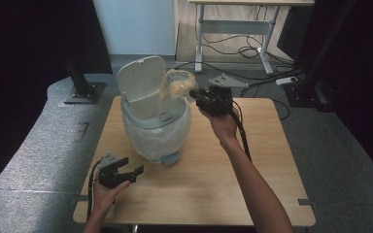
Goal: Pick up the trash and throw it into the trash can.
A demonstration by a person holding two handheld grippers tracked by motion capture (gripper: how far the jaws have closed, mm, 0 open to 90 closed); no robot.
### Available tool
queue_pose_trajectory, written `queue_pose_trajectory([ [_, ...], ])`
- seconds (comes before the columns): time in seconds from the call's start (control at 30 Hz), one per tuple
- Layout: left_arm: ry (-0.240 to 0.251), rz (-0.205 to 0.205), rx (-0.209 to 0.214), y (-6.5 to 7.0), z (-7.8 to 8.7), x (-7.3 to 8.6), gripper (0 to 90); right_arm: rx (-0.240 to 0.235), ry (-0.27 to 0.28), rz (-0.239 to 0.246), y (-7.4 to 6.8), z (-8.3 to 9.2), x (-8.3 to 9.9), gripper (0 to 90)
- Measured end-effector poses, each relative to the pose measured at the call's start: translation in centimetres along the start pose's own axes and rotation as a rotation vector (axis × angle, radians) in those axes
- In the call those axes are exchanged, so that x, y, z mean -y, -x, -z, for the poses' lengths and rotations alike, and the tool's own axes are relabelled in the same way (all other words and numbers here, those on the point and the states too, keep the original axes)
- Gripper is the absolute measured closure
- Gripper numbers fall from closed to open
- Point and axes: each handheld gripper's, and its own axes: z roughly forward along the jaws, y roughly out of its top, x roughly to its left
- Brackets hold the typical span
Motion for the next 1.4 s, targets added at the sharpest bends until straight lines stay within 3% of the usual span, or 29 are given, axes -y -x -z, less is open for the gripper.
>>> queue_pose_trajectory([
  [0.73,-0.006,0.002,0.004,-0.2,-0.1,0.1,20.7,-0.042,-0.013,-0.004,-1.6,-2.7,-0.5,76.0],
  [1.4,-0.004,0.003,0.000,-0.5,0.0,0.1,20.6,-0.075,-0.055,0.010,-3.0,-6.5,-0.9,72.5],
])
